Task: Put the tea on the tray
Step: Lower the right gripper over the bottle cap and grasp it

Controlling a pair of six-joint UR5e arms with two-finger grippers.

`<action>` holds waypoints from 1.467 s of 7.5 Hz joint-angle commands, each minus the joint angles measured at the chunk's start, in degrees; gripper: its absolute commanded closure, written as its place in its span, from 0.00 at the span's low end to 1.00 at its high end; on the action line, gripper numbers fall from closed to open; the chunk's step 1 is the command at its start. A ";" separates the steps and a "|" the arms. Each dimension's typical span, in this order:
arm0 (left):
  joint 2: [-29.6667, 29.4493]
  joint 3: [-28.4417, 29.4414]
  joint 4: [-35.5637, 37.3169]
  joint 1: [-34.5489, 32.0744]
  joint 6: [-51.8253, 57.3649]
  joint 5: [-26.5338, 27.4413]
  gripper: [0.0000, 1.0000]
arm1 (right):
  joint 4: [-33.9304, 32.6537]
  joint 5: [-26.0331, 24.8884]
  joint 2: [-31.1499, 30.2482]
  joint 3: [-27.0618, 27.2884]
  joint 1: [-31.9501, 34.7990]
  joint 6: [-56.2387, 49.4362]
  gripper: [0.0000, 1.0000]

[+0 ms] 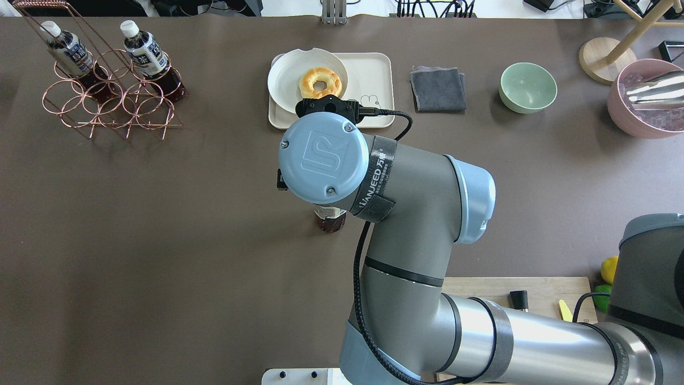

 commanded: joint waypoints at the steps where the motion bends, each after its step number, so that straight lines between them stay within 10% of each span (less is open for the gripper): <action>1: -0.01 -0.17 -0.09 -0.09 0.00 0.00 0.00 | 0.17 -0.44 -0.04 -0.23 -0.02 -0.03 0.04; 11: -0.01 -0.43 -0.09 -0.09 -0.09 0.00 0.00 | 3.34 -1.58 -0.57 -2.16 0.07 -0.29 0.24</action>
